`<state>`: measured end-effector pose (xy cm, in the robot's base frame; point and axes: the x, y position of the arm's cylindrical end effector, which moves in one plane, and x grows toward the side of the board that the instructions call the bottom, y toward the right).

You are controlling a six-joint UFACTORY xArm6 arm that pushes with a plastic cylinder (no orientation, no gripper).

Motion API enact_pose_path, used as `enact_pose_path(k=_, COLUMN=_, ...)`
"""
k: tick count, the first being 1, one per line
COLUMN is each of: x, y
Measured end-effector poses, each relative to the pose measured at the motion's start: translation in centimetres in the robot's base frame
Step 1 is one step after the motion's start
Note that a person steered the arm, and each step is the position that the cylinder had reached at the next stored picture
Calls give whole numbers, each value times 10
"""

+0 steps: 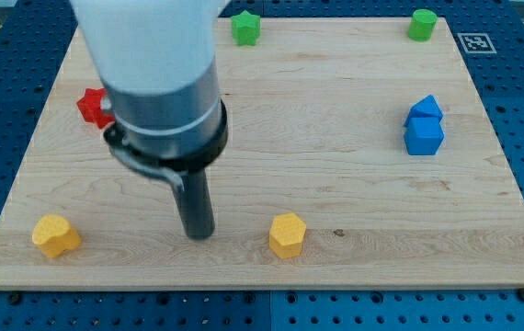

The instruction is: Slide the yellow hexagon up a bit

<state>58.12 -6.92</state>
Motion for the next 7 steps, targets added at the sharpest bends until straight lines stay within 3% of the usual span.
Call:
enact_pose_path(k=1, x=32, y=31)
enact_pose_path(k=2, x=35, y=72)
enact_pose_path(k=7, x=36, y=85)
